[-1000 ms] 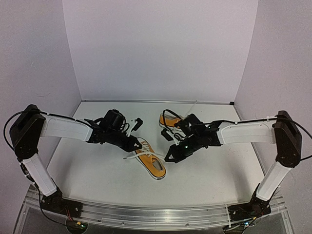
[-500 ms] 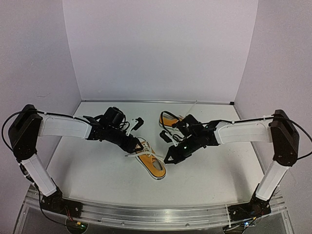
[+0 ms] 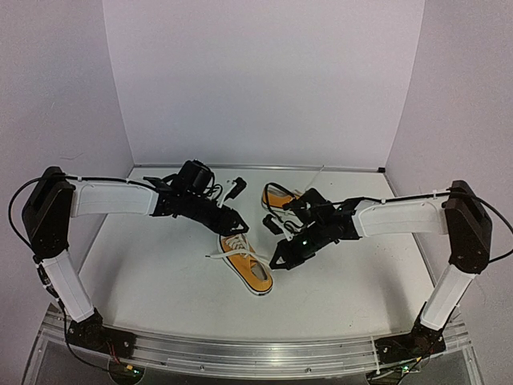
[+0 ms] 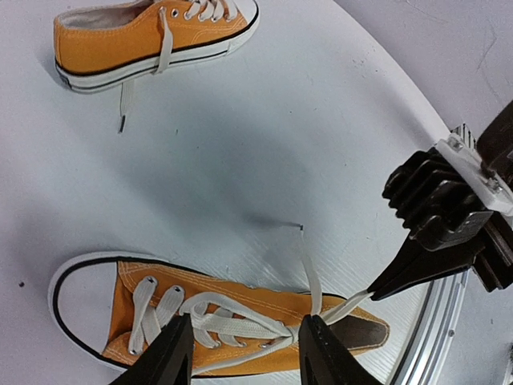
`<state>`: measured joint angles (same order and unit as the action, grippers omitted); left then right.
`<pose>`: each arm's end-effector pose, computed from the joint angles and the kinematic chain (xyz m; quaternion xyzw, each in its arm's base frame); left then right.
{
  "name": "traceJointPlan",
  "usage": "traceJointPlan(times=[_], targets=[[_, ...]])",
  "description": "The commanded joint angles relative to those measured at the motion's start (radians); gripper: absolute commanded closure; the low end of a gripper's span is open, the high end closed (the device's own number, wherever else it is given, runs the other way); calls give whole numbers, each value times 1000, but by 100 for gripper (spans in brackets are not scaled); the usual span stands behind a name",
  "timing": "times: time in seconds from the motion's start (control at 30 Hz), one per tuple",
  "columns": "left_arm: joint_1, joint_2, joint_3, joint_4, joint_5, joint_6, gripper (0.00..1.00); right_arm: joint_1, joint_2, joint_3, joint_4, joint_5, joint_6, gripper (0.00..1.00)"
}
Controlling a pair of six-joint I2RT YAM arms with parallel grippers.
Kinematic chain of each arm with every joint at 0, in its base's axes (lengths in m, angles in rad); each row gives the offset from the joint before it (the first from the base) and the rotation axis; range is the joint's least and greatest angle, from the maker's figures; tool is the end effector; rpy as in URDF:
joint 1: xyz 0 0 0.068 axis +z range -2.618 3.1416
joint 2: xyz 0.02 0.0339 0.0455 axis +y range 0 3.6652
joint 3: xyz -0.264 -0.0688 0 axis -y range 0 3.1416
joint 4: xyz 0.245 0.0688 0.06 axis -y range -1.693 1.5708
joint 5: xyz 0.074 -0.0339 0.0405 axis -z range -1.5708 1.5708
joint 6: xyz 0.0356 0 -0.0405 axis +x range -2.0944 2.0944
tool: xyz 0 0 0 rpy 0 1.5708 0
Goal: Tie the shoes
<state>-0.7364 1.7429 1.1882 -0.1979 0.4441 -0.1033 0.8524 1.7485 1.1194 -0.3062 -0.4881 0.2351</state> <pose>0.2732 -0.2683 0.2230 0.3618 0.8232 -0.3427 0.2720 0.2261 0.2840 0.1928 -0.3519 0.8553 0.3533 0.1407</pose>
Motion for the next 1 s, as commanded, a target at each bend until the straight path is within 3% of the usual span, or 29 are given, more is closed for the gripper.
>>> traceJointPlan(times=[0.0,0.97], targets=[[-11,-38,-40,43,26,-110,55,4,2,26,16,0,2,100],[-37,104,27,62,28,-200,64,4,-4,19,30,-3,8,100]])
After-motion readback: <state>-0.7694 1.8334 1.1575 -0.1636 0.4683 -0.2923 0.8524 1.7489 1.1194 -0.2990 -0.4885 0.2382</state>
